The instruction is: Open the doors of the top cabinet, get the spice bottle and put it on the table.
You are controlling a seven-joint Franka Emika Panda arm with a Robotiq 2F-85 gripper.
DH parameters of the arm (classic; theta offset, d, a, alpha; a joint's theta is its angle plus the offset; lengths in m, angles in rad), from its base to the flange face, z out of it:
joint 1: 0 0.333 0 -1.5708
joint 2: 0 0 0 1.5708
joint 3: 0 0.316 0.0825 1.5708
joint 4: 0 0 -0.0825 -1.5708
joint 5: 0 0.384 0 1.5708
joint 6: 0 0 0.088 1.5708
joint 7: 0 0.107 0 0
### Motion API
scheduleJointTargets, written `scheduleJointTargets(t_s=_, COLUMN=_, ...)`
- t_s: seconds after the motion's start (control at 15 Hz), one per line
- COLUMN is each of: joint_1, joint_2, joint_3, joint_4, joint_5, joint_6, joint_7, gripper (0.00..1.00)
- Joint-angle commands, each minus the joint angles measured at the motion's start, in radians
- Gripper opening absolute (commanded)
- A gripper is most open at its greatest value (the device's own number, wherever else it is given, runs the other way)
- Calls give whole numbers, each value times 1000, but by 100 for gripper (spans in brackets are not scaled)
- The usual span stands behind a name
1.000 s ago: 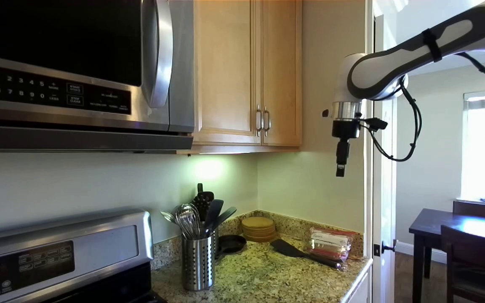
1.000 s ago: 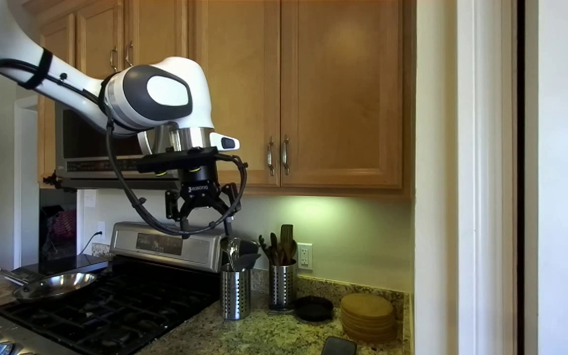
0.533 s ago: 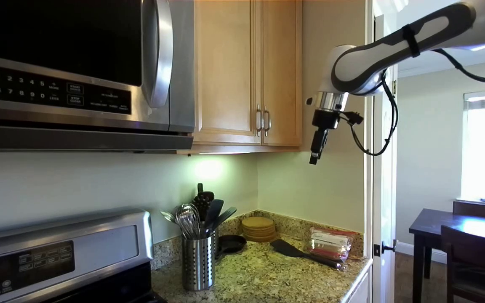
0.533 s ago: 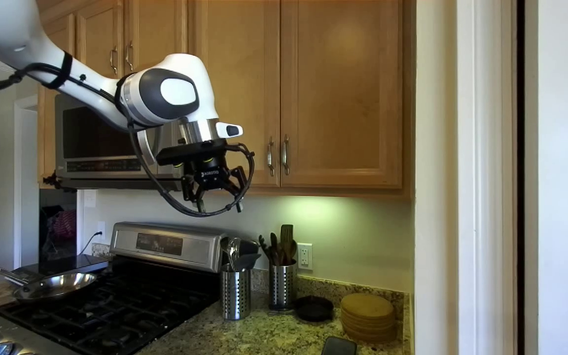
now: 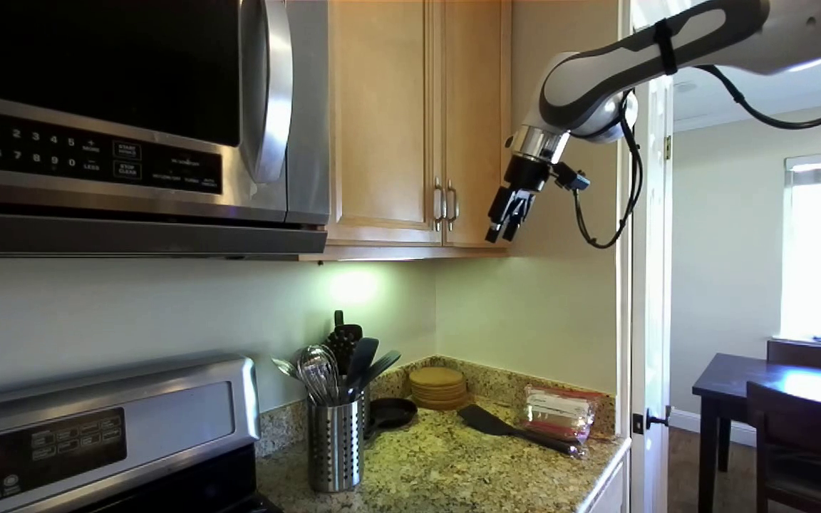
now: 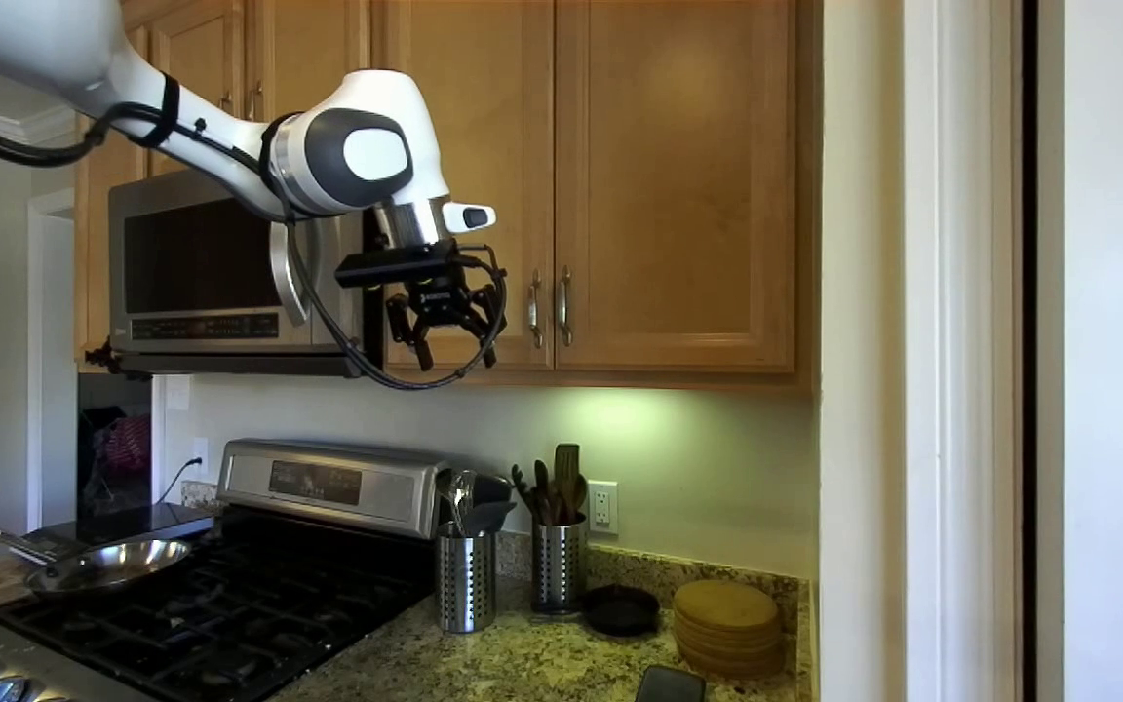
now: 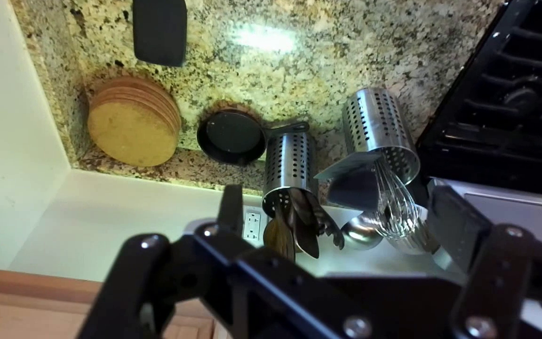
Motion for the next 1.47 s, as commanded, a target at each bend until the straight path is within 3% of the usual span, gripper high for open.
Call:
scheduleJointTargets(t_s=0.0, joint_1=-4, joint_2=10, joint_3=10, joint_4=15, joint_5=-3, joint_6=-3, joint_7=17, gripper=100)
scheduleJointTargets(t_s=0.4, joint_1=-9, joint_2=30, joint_3=20, joint_4=35, joint_5=-14, joint_6=14, joint_7=53, gripper=100)
scheduleJointTargets(t_s=1.0, joint_1=-69, joint_2=152, joint_3=12, joint_4=181, joint_5=-89, joint_6=251, joint_7=212, gripper=100)
scheduleJointTargets(t_s=1.07, joint_1=-74, joint_2=173, joint_3=10, joint_4=201, joint_5=-94, joint_6=274, joint_7=227, gripper=97)
scheduleJointTargets(t_s=1.4, joint_1=-88, joint_2=239, joint_3=-1, joint_4=276, joint_5=-96, joint_6=364, joint_7=279, gripper=54)
